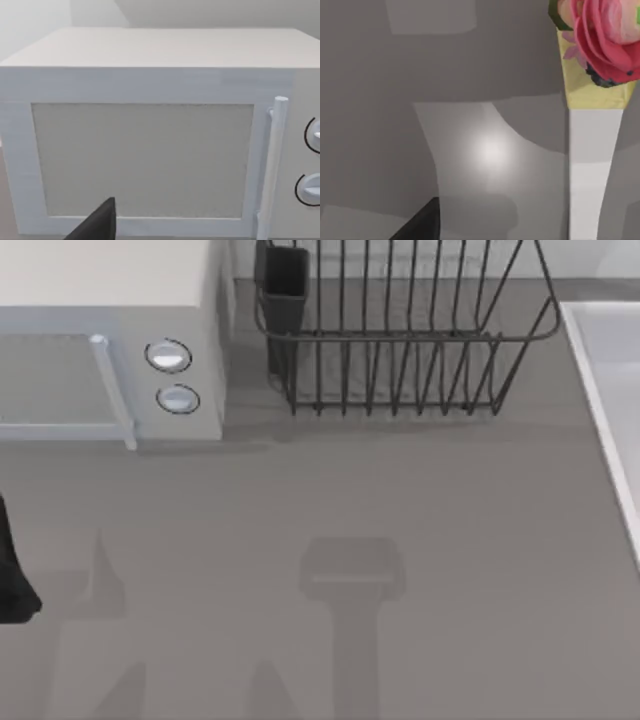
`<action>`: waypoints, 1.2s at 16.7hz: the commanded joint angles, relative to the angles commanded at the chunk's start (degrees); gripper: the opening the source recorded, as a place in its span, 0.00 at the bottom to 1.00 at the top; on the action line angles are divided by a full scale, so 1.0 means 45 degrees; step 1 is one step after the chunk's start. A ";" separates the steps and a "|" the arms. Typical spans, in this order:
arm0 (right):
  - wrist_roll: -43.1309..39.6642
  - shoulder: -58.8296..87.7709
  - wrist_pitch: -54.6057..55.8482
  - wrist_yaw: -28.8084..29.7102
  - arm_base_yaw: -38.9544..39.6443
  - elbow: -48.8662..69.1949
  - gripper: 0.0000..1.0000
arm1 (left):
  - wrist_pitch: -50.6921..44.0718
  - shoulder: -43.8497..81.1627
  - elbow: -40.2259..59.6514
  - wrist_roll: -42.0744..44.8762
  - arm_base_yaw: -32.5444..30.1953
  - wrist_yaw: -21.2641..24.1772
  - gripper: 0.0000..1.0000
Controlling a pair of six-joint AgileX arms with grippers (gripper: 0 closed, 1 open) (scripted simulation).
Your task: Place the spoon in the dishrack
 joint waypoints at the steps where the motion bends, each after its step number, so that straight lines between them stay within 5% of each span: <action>1: 0.0001 0.0224 0.0404 0.0000 0.0001 -0.0228 1.00 | 0.0000 0.0000 0.0000 0.0000 0.0000 0.0000 1.00; 7: 0.0004 0.0467 0.0818 0.0001 0.0000 -0.0478 1.00 | 0.0000 0.0000 0.0000 0.0000 0.0000 0.0000 1.00; 20: 0.0004 0.0467 0.0818 0.0001 0.0000 -0.0478 0.02 | 0.0000 0.0000 0.0000 0.0000 0.0000 0.0000 1.00</action>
